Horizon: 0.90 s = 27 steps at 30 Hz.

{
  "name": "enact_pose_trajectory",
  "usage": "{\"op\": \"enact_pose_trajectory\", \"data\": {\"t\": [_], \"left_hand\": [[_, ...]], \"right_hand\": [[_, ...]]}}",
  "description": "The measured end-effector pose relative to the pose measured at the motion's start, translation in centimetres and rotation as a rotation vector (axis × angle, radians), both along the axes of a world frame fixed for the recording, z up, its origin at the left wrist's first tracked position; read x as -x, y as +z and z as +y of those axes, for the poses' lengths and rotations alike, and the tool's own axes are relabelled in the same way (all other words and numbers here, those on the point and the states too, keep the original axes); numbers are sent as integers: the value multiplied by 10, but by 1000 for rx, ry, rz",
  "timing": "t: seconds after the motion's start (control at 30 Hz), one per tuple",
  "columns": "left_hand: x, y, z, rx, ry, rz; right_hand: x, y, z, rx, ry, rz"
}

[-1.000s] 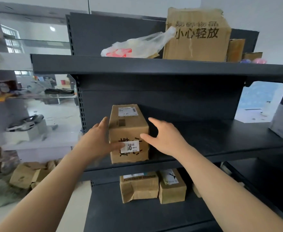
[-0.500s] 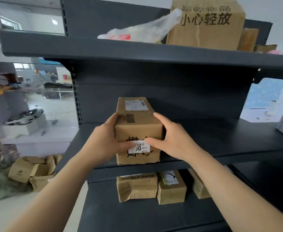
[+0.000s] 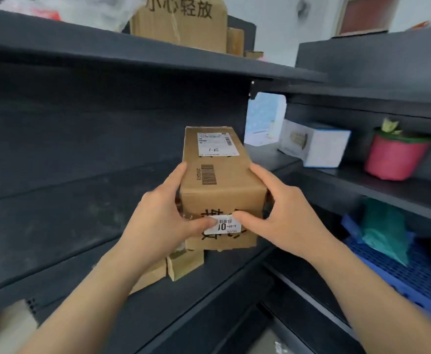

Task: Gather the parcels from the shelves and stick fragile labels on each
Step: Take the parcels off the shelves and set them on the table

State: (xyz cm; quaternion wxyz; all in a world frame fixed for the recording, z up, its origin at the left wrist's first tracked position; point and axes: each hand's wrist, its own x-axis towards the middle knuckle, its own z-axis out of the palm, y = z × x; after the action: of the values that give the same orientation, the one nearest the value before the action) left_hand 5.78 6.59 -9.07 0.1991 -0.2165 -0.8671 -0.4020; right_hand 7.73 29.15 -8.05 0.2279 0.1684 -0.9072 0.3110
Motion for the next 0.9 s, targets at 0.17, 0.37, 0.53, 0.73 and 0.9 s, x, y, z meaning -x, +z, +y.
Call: {"op": "enact_pose_trajectory", "data": {"t": [0.17, 0.37, 0.53, 0.73, 0.9], "left_hand": [[-22, -13, 50, 7, -288, -46], [-63, -30, 119, 22, -579, -81], [-111, -35, 183, 62, -792, -117], [-200, -48, 271, 149, -1040, -176], [-301, -57, 339, 186, -1250, -176]], "right_hand": [[-81, -16, 37, 15, -298, -67], [-182, -30, 76, -6, -592, -114], [-267, -37, 104, 61, -795, -135], [-392, -50, 135, 73, -1075, -149], [-506, -56, 156, 55, -1293, -177]]}}
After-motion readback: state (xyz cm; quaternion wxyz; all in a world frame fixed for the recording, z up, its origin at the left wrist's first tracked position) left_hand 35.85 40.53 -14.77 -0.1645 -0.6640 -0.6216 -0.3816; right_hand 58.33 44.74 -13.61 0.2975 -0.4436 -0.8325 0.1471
